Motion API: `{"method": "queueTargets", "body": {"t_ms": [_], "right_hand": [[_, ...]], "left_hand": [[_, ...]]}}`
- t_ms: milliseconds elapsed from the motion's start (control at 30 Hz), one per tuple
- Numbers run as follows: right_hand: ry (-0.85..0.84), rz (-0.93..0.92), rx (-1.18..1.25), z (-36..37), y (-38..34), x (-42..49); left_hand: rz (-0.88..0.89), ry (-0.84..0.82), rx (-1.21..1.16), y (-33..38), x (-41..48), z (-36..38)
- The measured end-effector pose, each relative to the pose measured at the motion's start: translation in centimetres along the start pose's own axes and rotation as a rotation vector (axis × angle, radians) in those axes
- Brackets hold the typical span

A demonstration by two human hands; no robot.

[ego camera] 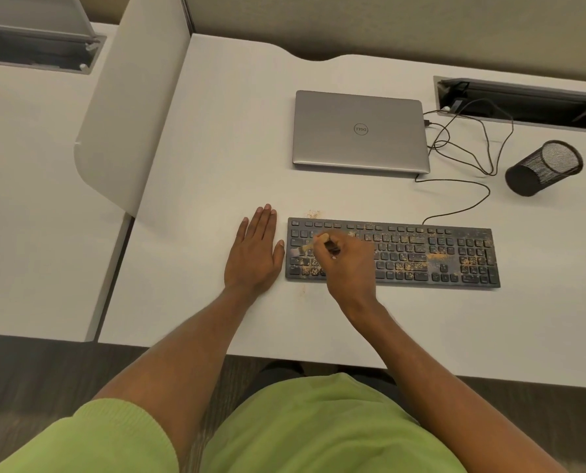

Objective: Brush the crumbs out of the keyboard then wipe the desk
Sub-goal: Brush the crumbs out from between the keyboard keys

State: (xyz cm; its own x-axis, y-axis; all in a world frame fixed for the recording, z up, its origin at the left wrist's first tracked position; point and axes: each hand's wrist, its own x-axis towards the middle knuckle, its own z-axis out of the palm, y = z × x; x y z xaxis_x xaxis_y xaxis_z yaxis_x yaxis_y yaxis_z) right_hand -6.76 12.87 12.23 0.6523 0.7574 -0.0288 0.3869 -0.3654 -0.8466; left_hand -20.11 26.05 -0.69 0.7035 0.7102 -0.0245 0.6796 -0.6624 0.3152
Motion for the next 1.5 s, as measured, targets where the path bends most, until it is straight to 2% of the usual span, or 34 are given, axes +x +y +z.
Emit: {"method": "queueTargets", "body": {"t_ms": [200,367,467,567,800,1033,1333,1500], "right_hand": [[0.048,-0.125,-0.066,-0.9,0.5,-0.3],[-0.043,-0.24,-0.141,-0.5,0.0,0.0],[-0.056,-0.214,-0.202,-1.0,0.6,0.1],[0.009,-0.148,-0.233,-1.7,1.1,0.0],[0.129,-0.032,-0.02,-1.2,0.8,-0.1],[0.053,-0.008,-0.049,-1.1,1.8,-1.3],[0.142,-0.053,0.006,-1.0,0.8,-0.7],[0.081,-0.031,-0.069,-0.6,1.5,-1.2]], "left_hand": [[-0.005,0.006,-0.005,0.0,0.0,0.2],[-0.002,0.002,0.001,-0.1,0.0,0.2],[-0.001,0.006,-0.007,0.0,0.0,0.1],[-0.001,0.013,-0.009,0.0,0.0,0.1],[-0.004,0.013,-0.008,0.0,0.0,0.2],[-0.001,0.02,-0.007,-0.1,0.0,0.2],[-0.005,0.02,-0.004,0.0,0.0,0.1],[-0.003,0.02,-0.008,0.0,0.0,0.2]]}}
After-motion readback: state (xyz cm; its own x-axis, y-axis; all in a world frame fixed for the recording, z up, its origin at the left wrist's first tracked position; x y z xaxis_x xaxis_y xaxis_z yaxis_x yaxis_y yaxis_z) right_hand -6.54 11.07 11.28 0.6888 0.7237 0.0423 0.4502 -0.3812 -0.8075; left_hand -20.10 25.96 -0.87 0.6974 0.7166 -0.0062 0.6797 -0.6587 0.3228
